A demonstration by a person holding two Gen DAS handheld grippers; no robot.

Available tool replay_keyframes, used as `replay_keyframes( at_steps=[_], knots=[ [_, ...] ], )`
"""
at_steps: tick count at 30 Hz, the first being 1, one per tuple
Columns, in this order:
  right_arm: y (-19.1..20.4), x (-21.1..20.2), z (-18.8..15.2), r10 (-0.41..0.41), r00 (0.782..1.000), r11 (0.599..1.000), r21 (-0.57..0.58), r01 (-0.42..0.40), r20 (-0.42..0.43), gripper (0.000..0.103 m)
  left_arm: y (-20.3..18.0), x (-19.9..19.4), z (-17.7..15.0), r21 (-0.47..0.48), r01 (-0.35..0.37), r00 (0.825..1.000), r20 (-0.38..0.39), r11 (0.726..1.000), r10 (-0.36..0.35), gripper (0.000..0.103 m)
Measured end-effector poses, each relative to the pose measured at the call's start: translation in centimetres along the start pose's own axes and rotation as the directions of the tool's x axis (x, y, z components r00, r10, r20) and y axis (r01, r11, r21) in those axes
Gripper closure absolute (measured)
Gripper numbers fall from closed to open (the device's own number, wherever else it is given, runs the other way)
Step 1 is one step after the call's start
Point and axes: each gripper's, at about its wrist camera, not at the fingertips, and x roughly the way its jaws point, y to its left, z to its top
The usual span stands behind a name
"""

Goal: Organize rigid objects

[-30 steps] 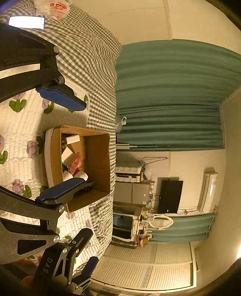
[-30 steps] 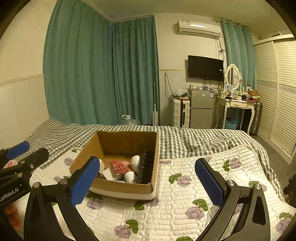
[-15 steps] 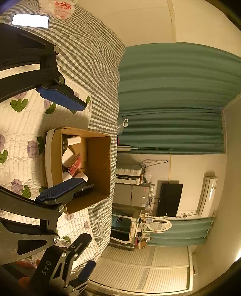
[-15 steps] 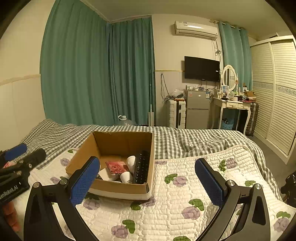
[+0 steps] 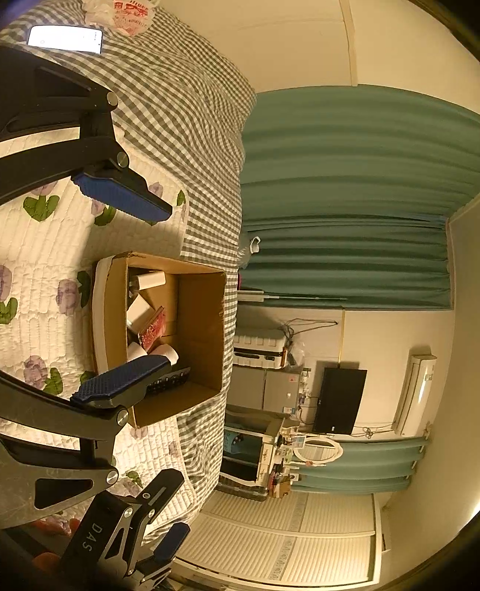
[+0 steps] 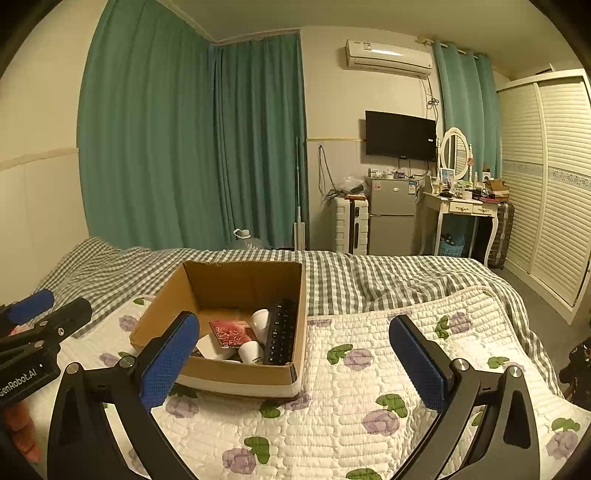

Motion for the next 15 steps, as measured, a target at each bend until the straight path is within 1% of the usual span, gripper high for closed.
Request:
replay_keyframes(
  at_steps=[15],
  knots=[
    [0.13, -0.02, -0.19, 0.001, 1.000, 1.000, -0.005, -0.001, -0.007, 0.000, -0.04, -0.01, -0.10, -0.006, 0.003, 1.000, -0.001, 1.000, -0.003, 0.026]
  ],
)
